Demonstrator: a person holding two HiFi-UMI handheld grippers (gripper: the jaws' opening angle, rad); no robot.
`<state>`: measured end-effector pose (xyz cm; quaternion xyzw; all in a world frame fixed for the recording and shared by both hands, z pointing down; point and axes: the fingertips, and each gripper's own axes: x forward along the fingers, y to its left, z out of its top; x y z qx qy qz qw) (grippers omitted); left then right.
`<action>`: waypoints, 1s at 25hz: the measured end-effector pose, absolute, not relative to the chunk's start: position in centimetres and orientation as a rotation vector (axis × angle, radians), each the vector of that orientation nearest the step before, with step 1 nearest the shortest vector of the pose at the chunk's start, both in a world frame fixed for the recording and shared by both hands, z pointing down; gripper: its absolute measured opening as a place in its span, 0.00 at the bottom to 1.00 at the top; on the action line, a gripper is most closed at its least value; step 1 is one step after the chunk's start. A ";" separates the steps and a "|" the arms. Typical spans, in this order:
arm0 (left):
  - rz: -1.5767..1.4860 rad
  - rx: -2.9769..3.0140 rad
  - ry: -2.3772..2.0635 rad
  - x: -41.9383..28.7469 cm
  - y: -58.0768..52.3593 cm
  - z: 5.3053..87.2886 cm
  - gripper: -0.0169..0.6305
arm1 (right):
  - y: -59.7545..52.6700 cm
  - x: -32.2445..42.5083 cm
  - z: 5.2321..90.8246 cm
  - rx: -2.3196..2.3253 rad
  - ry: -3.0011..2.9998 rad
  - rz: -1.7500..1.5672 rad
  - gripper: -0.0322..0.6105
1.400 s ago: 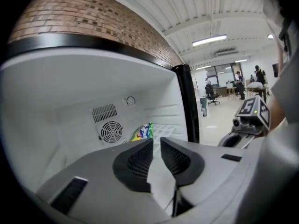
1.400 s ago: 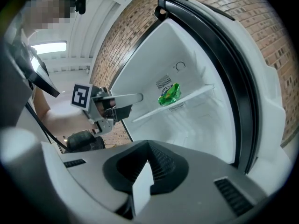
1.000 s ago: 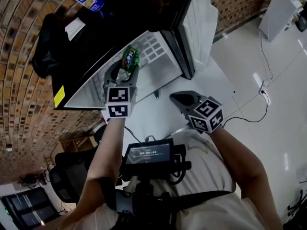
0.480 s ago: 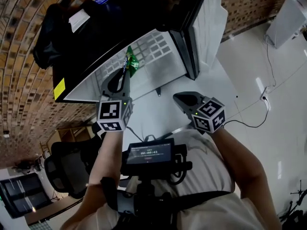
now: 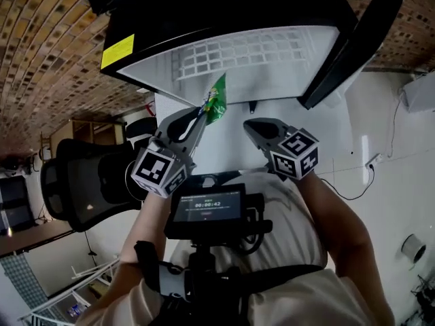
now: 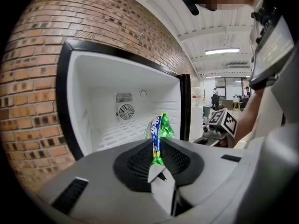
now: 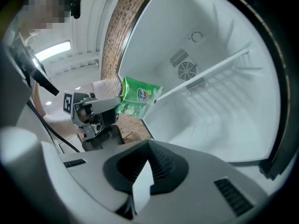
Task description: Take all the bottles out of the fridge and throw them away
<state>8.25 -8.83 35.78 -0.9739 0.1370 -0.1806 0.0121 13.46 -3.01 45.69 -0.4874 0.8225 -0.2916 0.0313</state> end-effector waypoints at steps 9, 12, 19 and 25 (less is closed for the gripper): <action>-0.714 -3.173 0.761 -3.0 -8.1 41.1 0.11 | -6.0 3.9 46.1 -1.271 2.765 -0.937 0.05; -0.752 -3.188 0.838 -6.4 -7.6 42.9 0.11 | -6.7 0.8 46.3 -1.210 2.816 -0.946 0.05; -0.838 -3.189 1.084 -15.7 -6.6 47.6 0.11 | -7.0 -6.3 47.3 -1.075 2.936 -1.000 0.05; -0.892 -3.117 1.346 -24.2 -6.1 49.3 0.11 | -7.3 -12.6 48.5 -0.936 3.031 -1.043 0.05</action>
